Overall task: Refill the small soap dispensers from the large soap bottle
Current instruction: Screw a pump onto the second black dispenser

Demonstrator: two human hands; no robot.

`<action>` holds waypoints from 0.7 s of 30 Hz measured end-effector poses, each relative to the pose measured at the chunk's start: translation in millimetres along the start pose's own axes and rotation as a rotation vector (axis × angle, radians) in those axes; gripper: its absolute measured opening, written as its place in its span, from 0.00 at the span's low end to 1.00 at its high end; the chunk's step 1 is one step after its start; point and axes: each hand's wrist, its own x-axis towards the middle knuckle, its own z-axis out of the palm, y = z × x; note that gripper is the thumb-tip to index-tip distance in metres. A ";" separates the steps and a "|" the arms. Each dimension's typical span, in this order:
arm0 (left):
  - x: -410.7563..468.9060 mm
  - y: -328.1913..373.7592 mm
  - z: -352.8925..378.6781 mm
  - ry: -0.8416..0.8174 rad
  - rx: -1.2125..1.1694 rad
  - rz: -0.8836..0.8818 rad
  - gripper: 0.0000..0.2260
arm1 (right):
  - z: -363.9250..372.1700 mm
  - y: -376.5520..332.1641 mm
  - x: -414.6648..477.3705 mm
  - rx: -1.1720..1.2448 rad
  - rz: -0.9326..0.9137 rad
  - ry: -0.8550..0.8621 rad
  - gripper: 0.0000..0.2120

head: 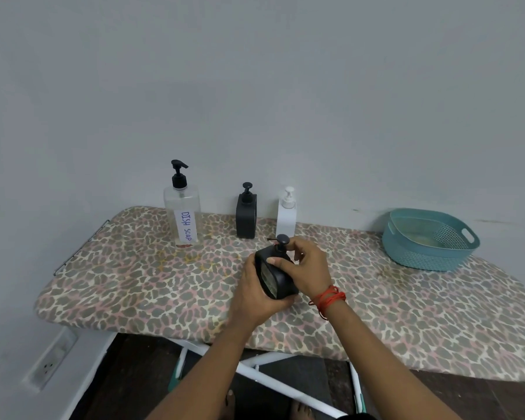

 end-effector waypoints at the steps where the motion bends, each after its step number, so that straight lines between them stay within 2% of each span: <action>1: -0.1 0.1 0.8 0.003 -0.002 -0.005 0.55 | 3.2 -2.0 -0.3 -0.001 0.002 0.026 0.14; 5: 0.4 2.2 0.5 -0.020 -0.048 -0.007 0.54 | 14.6 -10.3 0.1 -0.057 0.065 0.089 0.23; 7: 2.4 4.0 -2.9 -0.050 -0.114 -0.006 0.52 | 13.5 -12.4 2.8 -0.052 0.066 0.079 0.24; 12: 6.6 7.6 -12.8 -0.106 -0.152 0.032 0.45 | 1.0 -5.0 3.4 -0.080 0.035 0.034 0.18; 14: 8.5 8.6 -16.7 -0.128 -0.149 0.026 0.45 | -3.9 -3.8 4.9 -0.093 0.015 0.015 0.15; 17: 12.1 11.5 -22.7 -0.168 -0.122 -0.002 0.47 | -10.6 -6.1 12.5 -0.120 -0.068 -0.137 0.10; 21: 13.4 14.3 -24.6 -0.175 -0.096 -0.017 0.49 | -16.7 -3.6 21.0 -0.118 -0.048 -0.260 0.11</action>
